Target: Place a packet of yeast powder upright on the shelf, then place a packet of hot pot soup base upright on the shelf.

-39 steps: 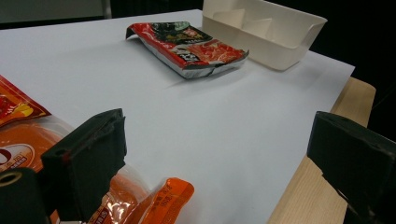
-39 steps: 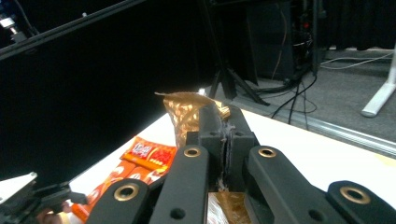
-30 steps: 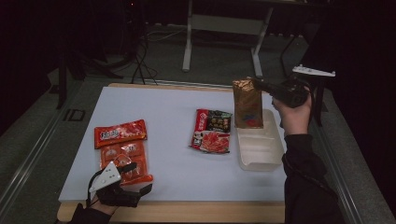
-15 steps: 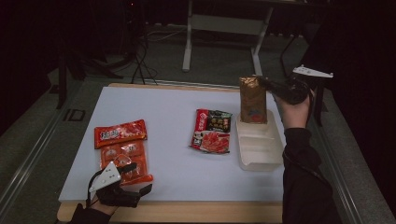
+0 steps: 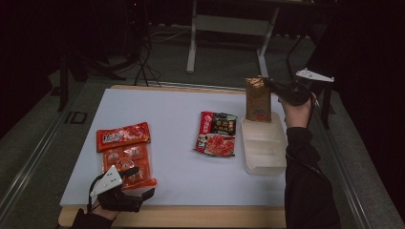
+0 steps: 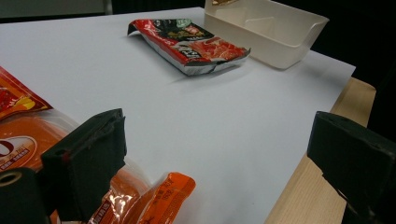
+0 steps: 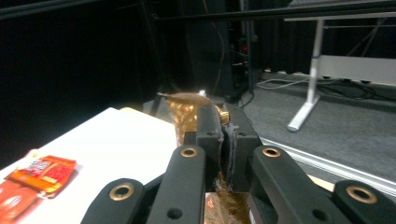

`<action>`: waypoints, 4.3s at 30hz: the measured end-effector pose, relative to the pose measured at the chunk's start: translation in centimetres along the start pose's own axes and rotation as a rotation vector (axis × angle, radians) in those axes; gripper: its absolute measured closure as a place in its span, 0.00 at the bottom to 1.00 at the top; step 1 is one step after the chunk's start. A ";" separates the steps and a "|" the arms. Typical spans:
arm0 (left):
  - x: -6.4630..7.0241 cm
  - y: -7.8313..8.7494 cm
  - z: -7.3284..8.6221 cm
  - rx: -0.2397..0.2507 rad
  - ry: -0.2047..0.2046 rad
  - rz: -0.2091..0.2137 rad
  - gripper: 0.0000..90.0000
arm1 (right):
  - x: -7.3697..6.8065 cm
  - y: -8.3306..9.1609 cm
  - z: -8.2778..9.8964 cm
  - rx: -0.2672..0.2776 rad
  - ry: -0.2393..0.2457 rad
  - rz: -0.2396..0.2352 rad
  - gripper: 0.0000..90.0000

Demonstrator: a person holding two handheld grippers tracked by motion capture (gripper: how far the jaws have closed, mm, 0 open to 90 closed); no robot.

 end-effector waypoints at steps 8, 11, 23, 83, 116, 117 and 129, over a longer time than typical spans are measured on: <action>0.0 -0.1 0.0 -0.005 0.000 0.000 0.06 | 1.1 -0.8 1.6 -0.019 -0.054 -0.007 0.96; 0.0 -0.1 0.1 -0.007 0.000 0.000 0.06 | 1.1 -1.0 2.0 -0.022 -0.070 -0.019 0.96; 0.0 -0.1 0.0 -0.006 -0.006 0.001 0.06 | 2.4 -0.9 3.8 -0.056 -0.206 0.027 0.96; 1.0 -0.4 -1.2 0.023 0.011 0.078 0.06 | -9.6 8.3 7.5 -0.078 0.030 -0.020 0.15; 0.5 -7.2 -8.3 -0.135 -0.008 0.148 0.16 | -15.4 12.3 14.2 -0.078 0.140 -0.118 0.16; 0.4 -7.5 -8.7 -0.130 -0.006 0.147 0.17 | -15.4 12.4 14.3 -0.080 0.140 -0.117 0.16; -1.3 -11.2 -11.2 -0.134 0.027 0.127 0.23 | -15.3 12.5 14.4 -0.065 0.154 -0.128 0.16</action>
Point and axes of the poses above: each handheld gripper's, and its own axes: y roughly backward along the jaws, z roughly out of its underside, x roughly to its right, the point moved 4 cm from there along -y, roughly forward along the jaws, and after that the axes turned 8 degrees about -y, right-handed, at the moved point
